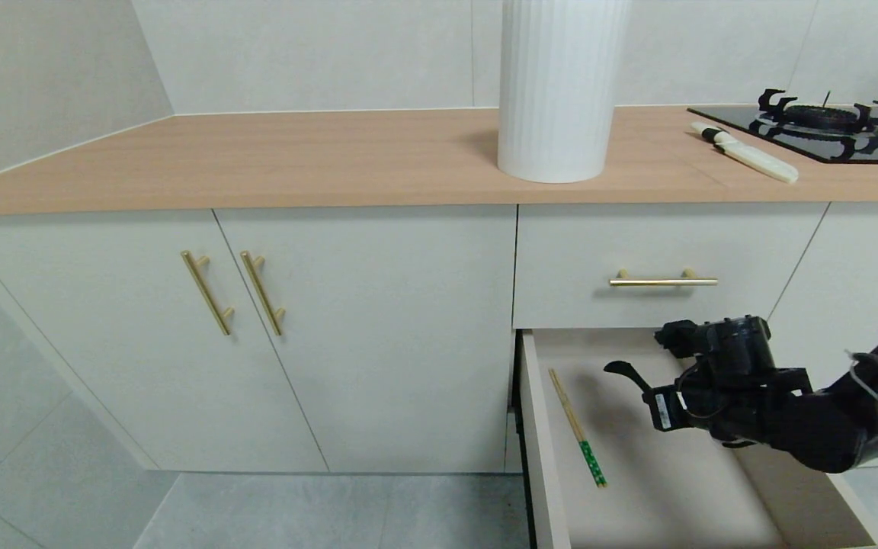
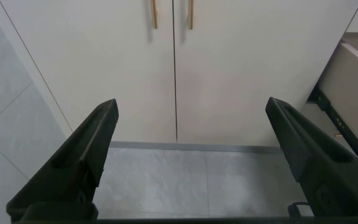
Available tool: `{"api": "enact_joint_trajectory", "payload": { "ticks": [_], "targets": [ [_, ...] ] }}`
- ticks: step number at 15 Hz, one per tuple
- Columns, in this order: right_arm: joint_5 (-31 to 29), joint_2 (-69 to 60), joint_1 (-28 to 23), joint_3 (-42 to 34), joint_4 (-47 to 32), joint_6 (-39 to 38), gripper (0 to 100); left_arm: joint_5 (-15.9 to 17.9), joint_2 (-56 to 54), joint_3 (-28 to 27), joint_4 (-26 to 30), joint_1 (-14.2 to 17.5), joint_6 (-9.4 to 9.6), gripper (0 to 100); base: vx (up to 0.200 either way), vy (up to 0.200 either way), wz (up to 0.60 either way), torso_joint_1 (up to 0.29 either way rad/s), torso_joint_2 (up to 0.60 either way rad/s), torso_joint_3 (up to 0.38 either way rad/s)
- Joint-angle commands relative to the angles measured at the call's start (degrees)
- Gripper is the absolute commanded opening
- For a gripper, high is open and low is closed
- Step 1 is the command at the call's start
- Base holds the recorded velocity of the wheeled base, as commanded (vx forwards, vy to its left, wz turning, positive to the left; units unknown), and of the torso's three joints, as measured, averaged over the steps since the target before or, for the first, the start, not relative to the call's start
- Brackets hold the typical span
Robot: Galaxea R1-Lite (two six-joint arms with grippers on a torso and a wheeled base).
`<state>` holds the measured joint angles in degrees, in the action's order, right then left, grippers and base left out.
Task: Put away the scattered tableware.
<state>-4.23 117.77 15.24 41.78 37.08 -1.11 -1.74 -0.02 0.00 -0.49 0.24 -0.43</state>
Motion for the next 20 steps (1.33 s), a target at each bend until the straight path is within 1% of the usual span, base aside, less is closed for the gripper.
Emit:
{"api": "enact_joint_trajectory", "payload": {
  "ticks": [1,4,6,11,17,18,20],
  "targets": [
    [-0.2,7.6,-0.4,2.5,0.3,-0.8,0,0.0,0.0,0.0,0.0,0.0,-0.01,100,0.000,0.000,0.00,0.000,0.00,0.000],
    [-0.7,12.0,-0.5,2.9,4.4,-1.4,0,0.0,0.0,0.0,0.0,0.0,-0.01,100,0.000,0.000,0.00,0.000,0.00,0.000],
    [-3.2,14.5,-0.6,3.3,6.2,-1.3,0,0.0,0.0,0.0,0.0,0.0,-0.01,100,0.000,0.000,0.00,0.000,0.00,0.000],
    [-3.3,17.3,-1.2,3.8,6.3,-0.9,0,0.0,0.0,0.0,0.0,0.0,-0.01,100,0.000,0.000,0.00,0.000,0.00,0.000],
    [-3.6,17.2,-1.3,3.9,6.3,-0.9,0,0.0,0.0,0.0,0.0,0.0,-0.01,100,0.000,0.000,0.00,0.000,0.00,0.000],
    [-3.6,17.1,-1.4,3.9,6.2,-0.9,100,0.0,0.0,0.0,0.0,0.0,-0.01,100,0.000,0.000,0.00,0.000,0.00,0.000],
    [-3.6,16.7,-1.4,3.9,6.2,-0.9,100,0.0,0.0,0.0,0.0,0.0,-0.01,100,0.000,0.000,0.00,0.000,0.00,0.000]
  ]
}}
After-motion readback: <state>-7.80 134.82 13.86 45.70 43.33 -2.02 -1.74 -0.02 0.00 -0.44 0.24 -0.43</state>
